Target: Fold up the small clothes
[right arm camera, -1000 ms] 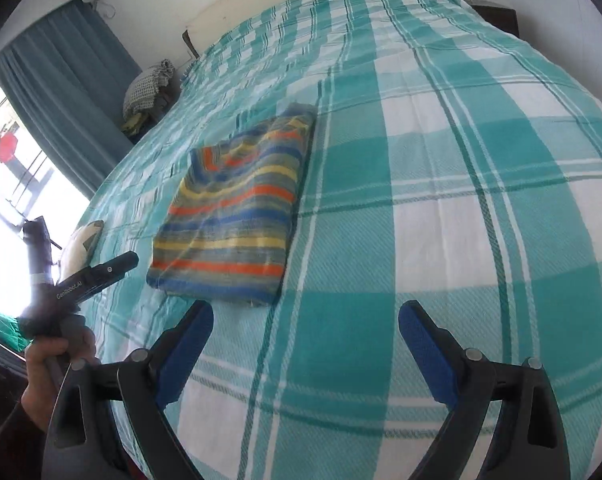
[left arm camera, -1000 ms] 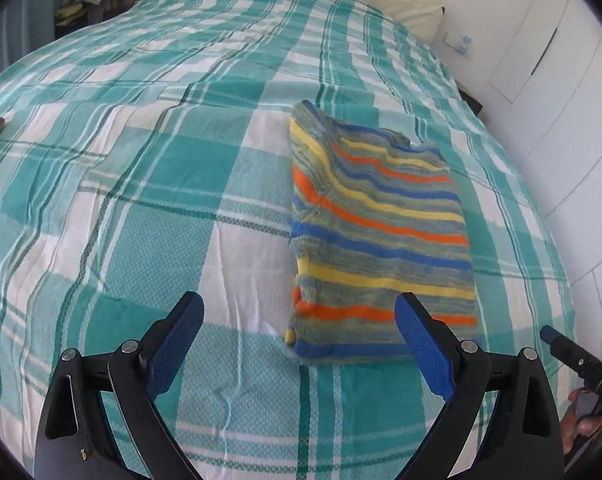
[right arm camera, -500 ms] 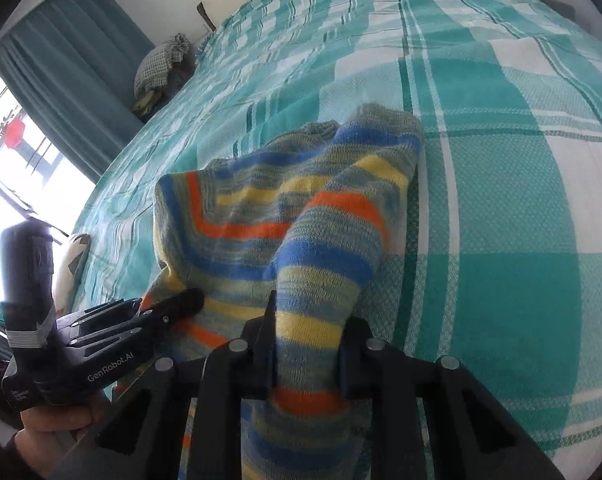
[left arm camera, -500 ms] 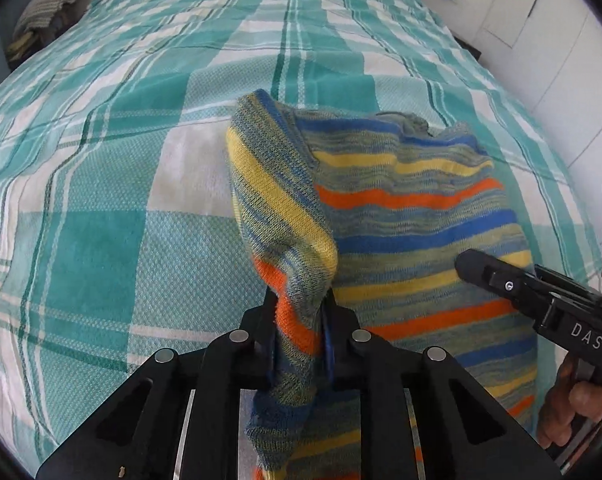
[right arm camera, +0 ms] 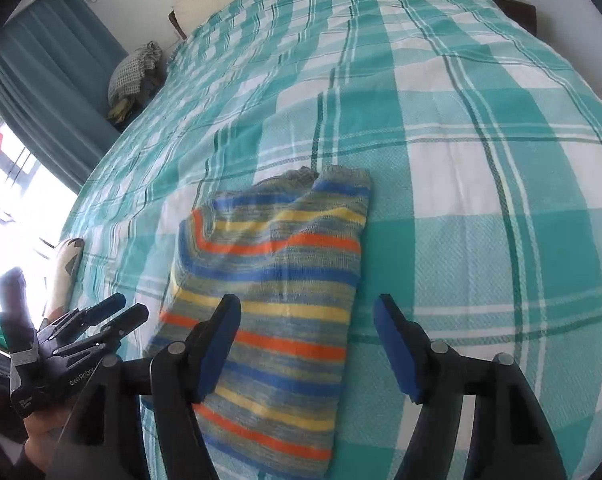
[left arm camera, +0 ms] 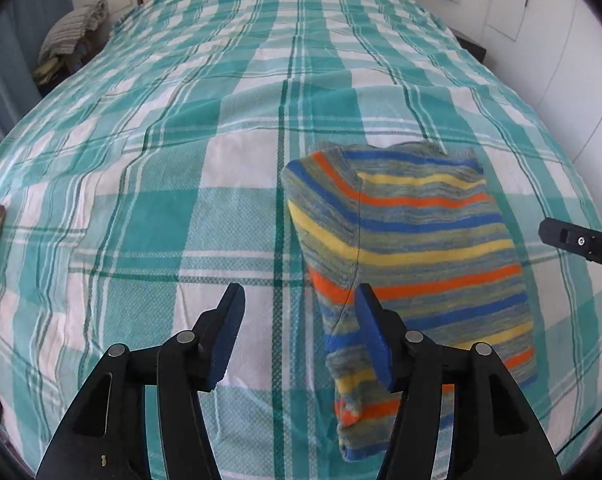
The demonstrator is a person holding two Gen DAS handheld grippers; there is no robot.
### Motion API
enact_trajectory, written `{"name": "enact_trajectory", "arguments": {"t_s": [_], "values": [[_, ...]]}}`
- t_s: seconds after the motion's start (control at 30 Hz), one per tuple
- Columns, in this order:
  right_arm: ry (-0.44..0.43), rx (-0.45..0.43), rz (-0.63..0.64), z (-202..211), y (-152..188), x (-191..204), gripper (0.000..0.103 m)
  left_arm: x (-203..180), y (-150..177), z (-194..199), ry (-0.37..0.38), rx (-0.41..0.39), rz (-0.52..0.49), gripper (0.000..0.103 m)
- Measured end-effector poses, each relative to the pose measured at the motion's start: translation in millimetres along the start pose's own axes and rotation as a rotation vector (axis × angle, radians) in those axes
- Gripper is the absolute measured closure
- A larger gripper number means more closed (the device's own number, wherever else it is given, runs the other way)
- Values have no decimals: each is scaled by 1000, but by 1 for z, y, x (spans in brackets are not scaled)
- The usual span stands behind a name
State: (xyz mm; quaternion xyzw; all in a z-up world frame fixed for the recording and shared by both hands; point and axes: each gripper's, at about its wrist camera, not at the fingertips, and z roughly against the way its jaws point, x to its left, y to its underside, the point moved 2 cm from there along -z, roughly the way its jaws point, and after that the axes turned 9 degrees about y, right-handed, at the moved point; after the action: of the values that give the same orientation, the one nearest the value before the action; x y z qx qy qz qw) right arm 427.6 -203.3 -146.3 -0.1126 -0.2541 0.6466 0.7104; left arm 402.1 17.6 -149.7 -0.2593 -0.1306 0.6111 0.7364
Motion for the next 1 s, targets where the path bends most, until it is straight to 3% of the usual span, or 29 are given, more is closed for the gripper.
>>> {"name": "enact_trajectory", "arguments": {"t_s": [0.07,0.17,0.23,0.37,0.53,0.87,1.0], "values": [[72,-40,63,26,20,-8,24,-4,22,29,-68,-48,-27,21],[124,-74,151,66,56,-4,12,-24,50,81,-152,-150,-84,1],[140,-83,196,90,81,2,9,-38,64,113,-167,-190,-99,1],[177,-123,237,137,125,13,8,-55,85,157,-139,-169,-42,1],[201,-159,244,179,160,22,8,-67,112,187,-248,-166,-15,1],[215,-138,296,227,207,39,8,-84,158,234,-209,-96,29,1],[211,-160,324,251,223,50,8,-94,175,251,-201,-98,3,1]]}}
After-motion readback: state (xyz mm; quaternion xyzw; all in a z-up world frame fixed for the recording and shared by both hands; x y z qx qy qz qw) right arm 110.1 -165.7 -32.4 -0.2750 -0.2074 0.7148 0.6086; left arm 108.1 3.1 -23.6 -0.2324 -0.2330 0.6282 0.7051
